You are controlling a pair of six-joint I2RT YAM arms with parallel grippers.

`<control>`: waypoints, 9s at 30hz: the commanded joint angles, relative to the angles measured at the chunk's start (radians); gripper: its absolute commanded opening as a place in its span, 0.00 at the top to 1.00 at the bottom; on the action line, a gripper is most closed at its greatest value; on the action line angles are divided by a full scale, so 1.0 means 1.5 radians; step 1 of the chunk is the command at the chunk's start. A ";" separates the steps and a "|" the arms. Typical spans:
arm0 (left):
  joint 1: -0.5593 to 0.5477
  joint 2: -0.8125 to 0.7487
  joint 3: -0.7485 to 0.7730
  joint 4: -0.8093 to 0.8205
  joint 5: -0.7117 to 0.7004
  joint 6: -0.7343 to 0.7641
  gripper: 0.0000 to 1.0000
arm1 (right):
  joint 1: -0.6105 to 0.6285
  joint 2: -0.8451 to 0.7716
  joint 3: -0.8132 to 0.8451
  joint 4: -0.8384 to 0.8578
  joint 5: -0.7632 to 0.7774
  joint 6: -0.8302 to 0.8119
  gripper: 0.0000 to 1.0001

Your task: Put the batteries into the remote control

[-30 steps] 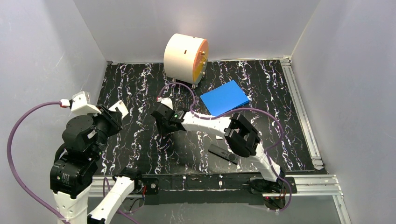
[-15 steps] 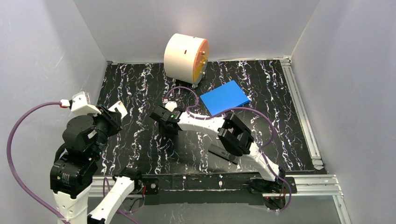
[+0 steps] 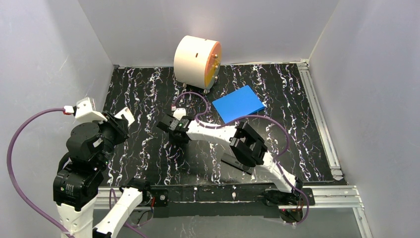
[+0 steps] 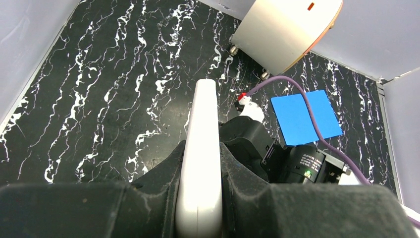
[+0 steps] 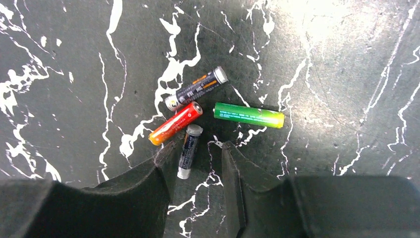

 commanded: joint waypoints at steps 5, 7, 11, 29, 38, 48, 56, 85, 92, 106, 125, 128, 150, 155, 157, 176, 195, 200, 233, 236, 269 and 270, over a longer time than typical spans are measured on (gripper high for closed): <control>-0.001 0.003 -0.001 0.001 -0.028 0.010 1.00 | 0.033 0.044 0.065 -0.100 0.076 -0.073 0.62; -0.001 0.003 -0.002 0.001 -0.027 0.010 1.00 | 0.039 0.046 0.076 -0.107 0.082 -0.093 0.66; 0.000 0.003 -0.003 0.001 -0.023 0.008 1.00 | 0.044 0.028 0.067 -0.109 0.091 -0.126 0.77; 0.000 0.006 -0.038 0.047 0.072 -0.012 1.00 | -0.100 -0.283 -0.322 -0.107 0.086 0.202 0.84; 0.000 0.002 -0.051 0.053 0.098 -0.029 1.00 | -0.130 -0.253 -0.279 -0.190 0.108 0.406 0.82; 0.000 -0.016 -0.053 0.053 0.099 -0.021 1.00 | -0.146 -0.177 -0.247 -0.178 0.035 0.450 0.79; 0.000 -0.024 -0.055 0.048 0.099 -0.019 1.00 | -0.144 -0.176 -0.228 -0.176 0.011 0.462 0.53; -0.001 0.110 0.099 0.050 0.062 -0.033 1.00 | -0.193 -0.384 -0.332 -0.029 -0.204 -1.148 0.28; 0.000 0.121 0.090 0.072 0.067 -0.015 1.00 | -0.177 -0.342 -0.352 -0.028 -0.189 -1.216 0.29; 0.000 0.123 0.070 0.080 0.079 0.001 1.00 | -0.154 -0.255 -0.363 0.046 -0.230 -1.239 0.29; 0.000 0.123 0.074 0.066 0.061 0.022 1.00 | -0.168 -0.218 -0.382 0.058 -0.300 -1.239 0.44; 0.000 0.125 0.074 0.066 0.066 0.020 1.00 | -0.177 -0.205 -0.378 0.055 -0.316 -1.231 0.54; 0.000 0.137 0.085 0.059 0.073 0.039 1.00 | -0.188 -0.160 -0.329 -0.004 -0.349 -1.181 0.82; 0.000 0.136 0.082 0.060 0.075 0.037 1.00 | -0.188 -0.151 -0.322 -0.010 -0.348 -1.141 0.89; 0.000 0.137 0.081 0.060 0.078 0.036 1.00 | -0.196 -0.139 -0.316 -0.024 -0.356 -1.120 0.95; -0.001 0.126 -0.031 0.147 0.249 -0.002 1.00 | -0.224 -0.338 -0.411 0.121 -0.323 -0.776 0.99; -0.001 0.163 -0.278 0.543 0.592 -0.193 1.00 | -0.298 -0.638 -0.435 0.173 -0.230 -0.358 0.99; -0.002 0.195 -0.317 0.686 0.642 -0.279 1.00 | -0.297 -0.706 -0.405 0.240 -0.237 -0.265 0.99; -0.011 0.284 -0.272 0.990 0.749 -0.509 1.00 | -0.192 -0.680 -0.262 0.334 -0.229 -0.356 0.99; -0.010 0.282 -0.275 1.004 0.745 -0.525 1.00 | -0.184 -0.687 -0.267 0.332 -0.198 -0.377 0.99; -0.011 0.277 -0.286 1.042 0.716 -0.560 1.00 | -0.180 -0.699 -0.284 0.337 -0.185 -0.386 0.75; -0.010 0.277 -0.286 1.042 0.716 -0.560 1.00 | -0.179 -0.700 -0.283 0.338 -0.181 -0.384 0.73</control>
